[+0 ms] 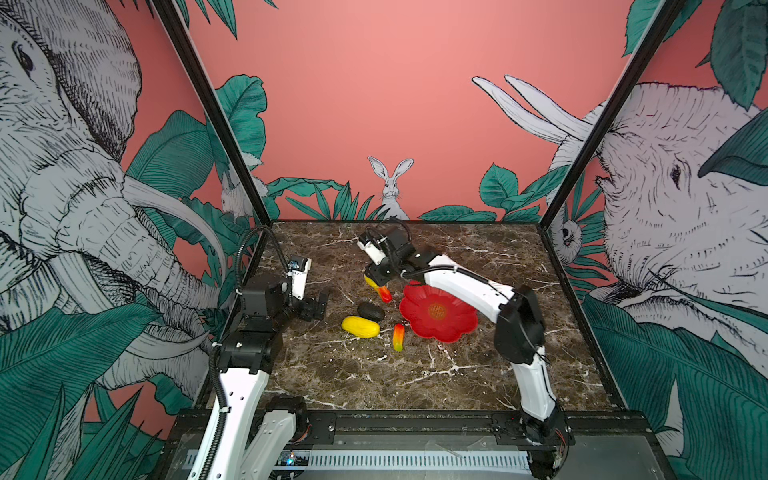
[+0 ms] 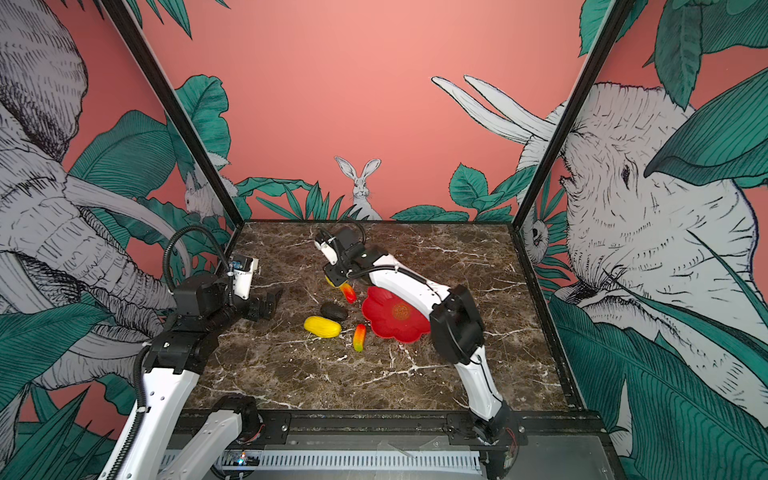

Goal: Place and organize the fake fruits in the fruit bowl
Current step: 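Reach the right gripper to the small yellow fruit and grasp it, then carry the small yellow fruit into the red bowl and release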

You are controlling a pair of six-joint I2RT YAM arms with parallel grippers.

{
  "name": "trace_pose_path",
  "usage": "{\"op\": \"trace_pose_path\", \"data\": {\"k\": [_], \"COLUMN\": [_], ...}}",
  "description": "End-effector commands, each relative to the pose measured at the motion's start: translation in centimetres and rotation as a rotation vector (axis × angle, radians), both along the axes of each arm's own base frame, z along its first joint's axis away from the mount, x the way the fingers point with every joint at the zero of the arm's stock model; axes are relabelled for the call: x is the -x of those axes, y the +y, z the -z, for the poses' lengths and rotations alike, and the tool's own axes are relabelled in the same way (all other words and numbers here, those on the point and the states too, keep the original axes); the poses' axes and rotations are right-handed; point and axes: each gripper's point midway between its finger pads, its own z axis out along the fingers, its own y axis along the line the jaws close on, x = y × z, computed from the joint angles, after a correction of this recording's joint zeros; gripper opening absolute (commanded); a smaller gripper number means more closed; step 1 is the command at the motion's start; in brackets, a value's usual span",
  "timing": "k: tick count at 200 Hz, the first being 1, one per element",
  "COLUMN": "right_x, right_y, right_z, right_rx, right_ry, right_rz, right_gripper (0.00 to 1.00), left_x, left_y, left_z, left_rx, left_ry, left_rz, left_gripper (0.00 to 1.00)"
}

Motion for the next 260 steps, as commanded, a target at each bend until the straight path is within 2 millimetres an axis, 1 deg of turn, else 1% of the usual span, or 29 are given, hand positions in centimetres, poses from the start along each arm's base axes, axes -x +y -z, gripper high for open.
{"op": "trace_pose_path", "data": {"k": [1, 12, 35, 50, 54, 59, 61, 63, 76, 90, 108, 132, 162, 183, 191, 213, 228, 243, 260], "right_x": [-1.1, -1.0, -0.4, -0.2, -0.1, -0.2, 0.1, 0.2, 0.2, 0.3, 0.2, -0.2, -0.8, -1.0, -1.0, -0.9, -0.7, -0.6, -0.6], "right_y": [-4.5, -7.1, -11.9, -14.2, -14.8, -15.2, -15.5, -15.7, -16.7, -17.1, -17.0, -16.8, -16.7, -16.7, -16.8, -17.1, -17.1, -17.3, -17.4], "right_z": [-3.5, -3.5, -1.8, -0.3, 0.4, 0.6, 1.5, 2.0, 4.0, 6.1, 8.4, 10.6, 12.0, 12.3, 12.3, 12.4, 12.0, 11.1, 9.6], "right_rx": [-0.051, -0.031, -0.002, 0.009, 0.013, 0.010, 0.021, 0.026, 0.031, 0.025, 0.024, 0.025, 0.028, 0.034, 0.040, 0.061, 0.066, 0.073, 0.079], "right_ry": [-0.075, -0.086, -0.067, -0.048, -0.035, -0.033, -0.017, -0.010, 0.018, 0.055, 0.087, 0.116, 0.130, 0.132, 0.133, 0.131, 0.130, 0.121, 0.096], "right_rz": [0.081, 0.124, 0.209, 0.251, 0.264, 0.274, 0.277, 0.282, 0.304, 0.318, 0.322, 0.330, 0.340, 0.342, 0.343, 0.347, 0.338, 0.331, 0.323], "right_gripper": [0.23, 0.22, 0.22, 0.21, 0.21, 0.21, 0.21, 0.21, 0.21, 0.20, 0.19, 0.19, 0.18, 0.19, 0.23, 0.42, 0.52, 0.63, 0.76], "left_x": [0.2, 0.1, 0.0, -0.1, -0.1, -0.1, -0.1, -0.1, -0.1, -0.1, -0.1, -0.1, -0.2, -0.2, -0.2, -0.2, -0.2, -0.3, -0.3], "left_y": [0.0, 0.0, 0.0, 0.0, 0.0, -0.1, -0.1, -0.1, -0.1, -0.1, -0.1, -0.1, -0.1, 0.0, -0.1, -0.1, 0.1, 0.1, 0.1], "left_z": [0.4, 0.3, 0.4, 0.4, 0.4, 0.4, 0.4, 0.5, 0.6, 0.5, 0.6, 0.7, 0.7, 0.8, 0.7, 0.8, 0.6, 0.5, 0.5], "left_rx": [-0.013, -0.014, -0.015, -0.015, -0.015, -0.014, -0.014, -0.014, -0.014, -0.014, -0.015, -0.015, -0.016, -0.018, -0.017, -0.019, -0.022, -0.021, -0.021], "left_ry": [0.009, 0.008, 0.011, 0.014, 0.013, 0.015, 0.015, 0.017, 0.018, 0.017, 0.019, 0.021, 0.023, 0.023, 0.023, 0.023, 0.018, 0.012, 0.011], "left_rz": [0.007, 0.005, 0.008, 0.008, 0.008, 0.009, 0.011, 0.010, 0.011, 0.011, 0.010, 0.010, 0.009, 0.008, 0.009, 0.010, 0.003, 0.002, 0.002], "left_gripper": [1.00, 1.00, 1.00, 1.00, 1.00, 1.00, 1.00, 1.00, 0.99, 1.00, 1.00, 1.00, 1.00, 1.00, 1.00, 1.00, 1.00, 1.00, 1.00]}}
